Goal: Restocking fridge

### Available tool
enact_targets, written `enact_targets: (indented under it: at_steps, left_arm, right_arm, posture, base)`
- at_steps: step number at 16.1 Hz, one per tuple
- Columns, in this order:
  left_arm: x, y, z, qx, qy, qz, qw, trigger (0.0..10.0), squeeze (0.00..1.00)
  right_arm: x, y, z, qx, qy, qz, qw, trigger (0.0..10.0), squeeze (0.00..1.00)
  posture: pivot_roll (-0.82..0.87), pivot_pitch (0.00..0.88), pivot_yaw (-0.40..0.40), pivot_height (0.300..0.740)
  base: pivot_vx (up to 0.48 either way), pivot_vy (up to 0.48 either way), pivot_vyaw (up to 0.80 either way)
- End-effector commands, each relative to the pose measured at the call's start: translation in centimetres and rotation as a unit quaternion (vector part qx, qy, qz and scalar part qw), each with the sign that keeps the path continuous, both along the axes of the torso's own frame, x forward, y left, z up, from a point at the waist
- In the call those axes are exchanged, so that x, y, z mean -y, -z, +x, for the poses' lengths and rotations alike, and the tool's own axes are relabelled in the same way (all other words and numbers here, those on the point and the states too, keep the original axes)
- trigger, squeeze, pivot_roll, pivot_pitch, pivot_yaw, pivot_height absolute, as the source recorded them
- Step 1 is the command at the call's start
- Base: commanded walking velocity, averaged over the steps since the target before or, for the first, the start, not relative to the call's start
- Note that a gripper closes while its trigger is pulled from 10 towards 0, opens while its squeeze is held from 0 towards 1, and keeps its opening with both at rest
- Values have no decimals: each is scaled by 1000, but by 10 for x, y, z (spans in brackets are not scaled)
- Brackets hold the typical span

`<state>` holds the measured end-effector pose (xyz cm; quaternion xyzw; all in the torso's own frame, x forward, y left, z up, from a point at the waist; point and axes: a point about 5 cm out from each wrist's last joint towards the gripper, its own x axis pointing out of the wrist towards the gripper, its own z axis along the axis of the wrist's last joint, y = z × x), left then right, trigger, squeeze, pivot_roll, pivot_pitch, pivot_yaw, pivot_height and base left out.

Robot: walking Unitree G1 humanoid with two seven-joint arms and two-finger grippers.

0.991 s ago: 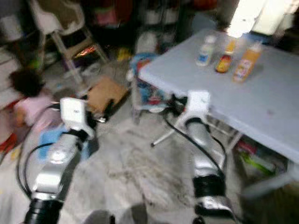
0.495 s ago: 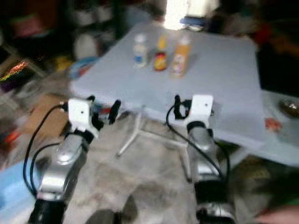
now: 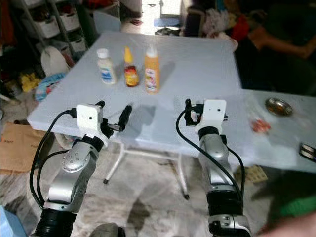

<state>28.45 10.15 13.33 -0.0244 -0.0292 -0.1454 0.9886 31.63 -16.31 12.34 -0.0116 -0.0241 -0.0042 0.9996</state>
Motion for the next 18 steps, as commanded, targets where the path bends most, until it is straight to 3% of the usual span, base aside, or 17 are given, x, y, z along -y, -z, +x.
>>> enact_targets:
  at_steps: [1, 6, 9, 18]
  left_arm:
    - [-8, 0, 0, -5, -17, 1, 1000, 10000, 0]
    - [-11, 0, -3, -1, -14, 12, 1000, 10000, 0]
    - [-8, 0, -6, 0, -5, 16, 1000, 10000, 0]
    - [-6, -2, -7, 6, 4, 17, 1000, 10000, 0]
  right_arm:
    - [-10, -2, -1, 4, -23, 1, 1000, 10000, 0]
    - [-11, -2, -2, 5, -24, -1, 1000, 10000, 0]
    - [-10, -2, -3, 7, -17, -9, 1000, 10000, 0]
    - [-10, -2, -1, 7, -12, -3, 1000, 10000, 0]
  posture:
    - [12, 0, -33, 740]
    - [18, 0, -30, 740]
    - [18, 0, -30, 740]
    - [19, 0, -31, 740]
  base:
    - [0, 439, 0]
    - [0, 460, 0]
    - [0, 0, 0]
    - [452, 0, 0]
